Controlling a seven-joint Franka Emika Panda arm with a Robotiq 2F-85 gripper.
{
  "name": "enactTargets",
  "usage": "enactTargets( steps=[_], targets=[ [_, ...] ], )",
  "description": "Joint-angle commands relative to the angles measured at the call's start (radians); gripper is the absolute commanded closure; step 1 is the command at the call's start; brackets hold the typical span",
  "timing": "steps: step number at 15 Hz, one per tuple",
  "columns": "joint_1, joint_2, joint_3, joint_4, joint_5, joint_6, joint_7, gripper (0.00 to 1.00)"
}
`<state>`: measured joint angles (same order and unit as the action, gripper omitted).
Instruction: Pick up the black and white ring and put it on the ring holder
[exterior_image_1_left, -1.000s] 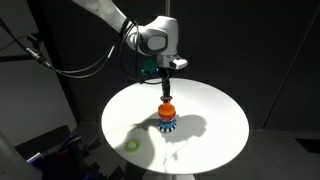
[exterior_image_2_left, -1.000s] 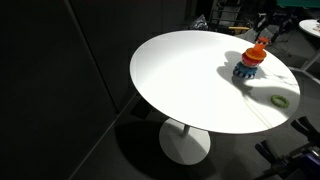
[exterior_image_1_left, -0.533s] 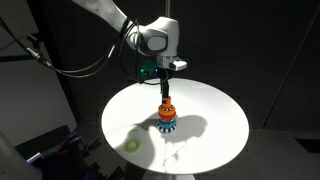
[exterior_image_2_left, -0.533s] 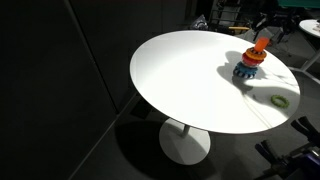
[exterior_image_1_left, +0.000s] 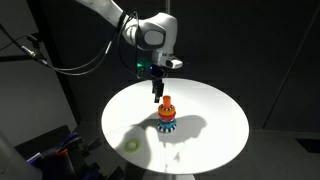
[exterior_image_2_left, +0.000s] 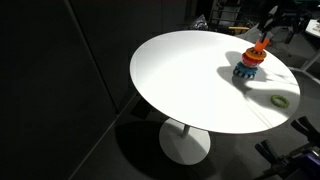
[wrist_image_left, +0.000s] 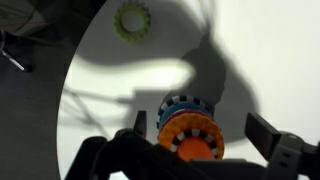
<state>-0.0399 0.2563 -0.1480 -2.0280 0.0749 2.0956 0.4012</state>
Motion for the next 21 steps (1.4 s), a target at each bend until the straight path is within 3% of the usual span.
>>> enactTargets(
  steps=[1,6,14,21],
  targets=[
    [-0.005,-0.089,0.015,-0.059,-0.029,-0.059,-0.055,0.00],
    [-0.003,-0.175,0.033,-0.100,-0.097,-0.165,-0.097,0.00],
    [-0.008,-0.312,0.063,-0.127,-0.133,-0.414,-0.308,0.00],
    [-0.011,-0.449,0.064,-0.167,-0.165,-0.479,-0.418,0.00]
  ],
)
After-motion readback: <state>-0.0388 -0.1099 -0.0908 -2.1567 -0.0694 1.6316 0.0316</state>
